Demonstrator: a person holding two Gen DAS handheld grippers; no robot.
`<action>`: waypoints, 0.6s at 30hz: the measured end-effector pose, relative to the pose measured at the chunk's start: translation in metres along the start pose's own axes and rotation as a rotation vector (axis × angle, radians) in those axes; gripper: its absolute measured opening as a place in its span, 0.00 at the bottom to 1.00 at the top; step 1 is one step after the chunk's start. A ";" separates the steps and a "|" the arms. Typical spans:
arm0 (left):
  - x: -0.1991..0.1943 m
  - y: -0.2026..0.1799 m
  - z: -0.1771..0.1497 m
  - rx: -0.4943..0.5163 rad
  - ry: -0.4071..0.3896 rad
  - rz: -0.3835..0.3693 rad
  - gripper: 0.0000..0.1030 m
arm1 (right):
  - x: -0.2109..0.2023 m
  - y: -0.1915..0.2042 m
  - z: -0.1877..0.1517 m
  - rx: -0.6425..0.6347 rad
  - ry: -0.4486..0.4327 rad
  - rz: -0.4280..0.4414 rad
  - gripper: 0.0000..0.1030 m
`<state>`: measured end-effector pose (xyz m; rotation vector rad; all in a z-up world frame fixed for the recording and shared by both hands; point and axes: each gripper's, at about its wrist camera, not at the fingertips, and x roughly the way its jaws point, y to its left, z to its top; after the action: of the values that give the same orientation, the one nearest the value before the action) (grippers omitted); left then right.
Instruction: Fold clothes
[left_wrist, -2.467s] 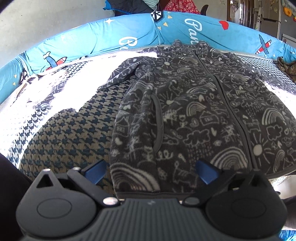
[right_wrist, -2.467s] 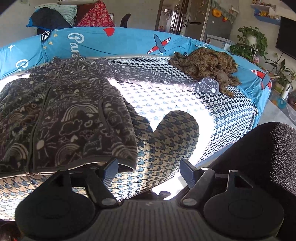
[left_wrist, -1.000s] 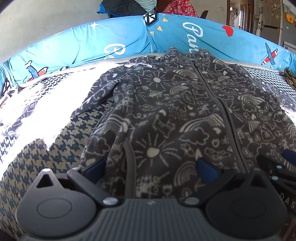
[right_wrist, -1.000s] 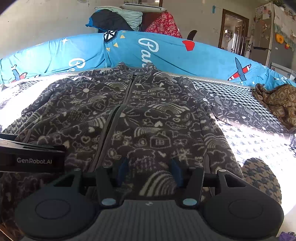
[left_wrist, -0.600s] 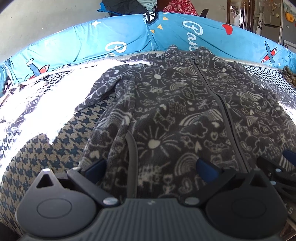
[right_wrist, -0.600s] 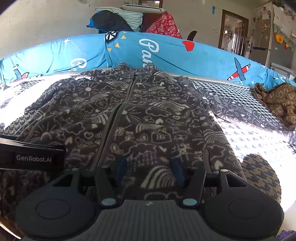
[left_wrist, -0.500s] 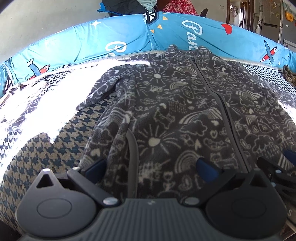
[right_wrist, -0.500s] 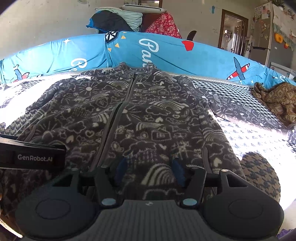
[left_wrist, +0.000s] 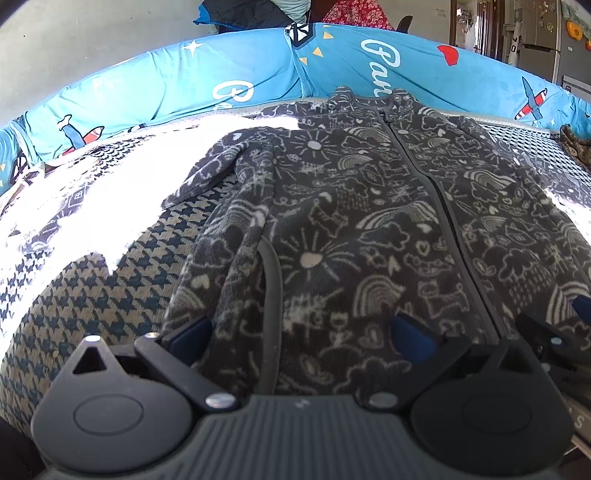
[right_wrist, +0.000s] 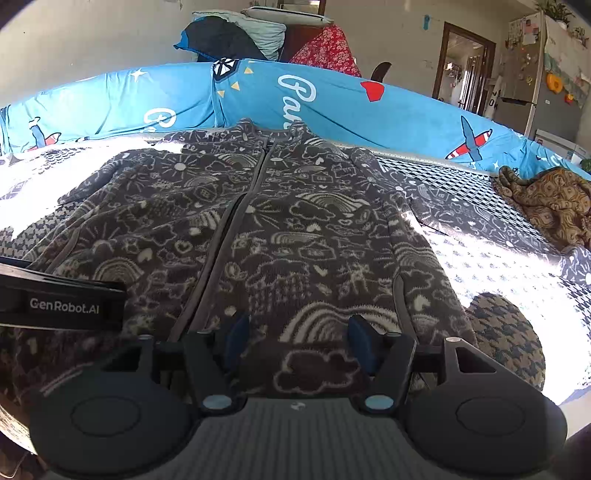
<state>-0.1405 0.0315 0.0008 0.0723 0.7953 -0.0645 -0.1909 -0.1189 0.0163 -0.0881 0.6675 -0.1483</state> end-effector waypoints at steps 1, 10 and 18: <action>-0.001 0.000 0.000 -0.001 0.002 -0.001 1.00 | -0.001 0.000 -0.001 -0.001 0.001 -0.001 0.58; -0.009 0.002 -0.008 -0.002 0.012 -0.004 1.00 | -0.011 -0.001 -0.007 -0.004 0.011 -0.003 0.59; -0.022 0.004 -0.021 0.006 0.021 -0.006 1.00 | -0.022 -0.005 -0.015 0.012 0.035 0.007 0.62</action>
<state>-0.1710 0.0385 0.0019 0.0768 0.8165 -0.0715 -0.2179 -0.1207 0.0184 -0.0718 0.7016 -0.1470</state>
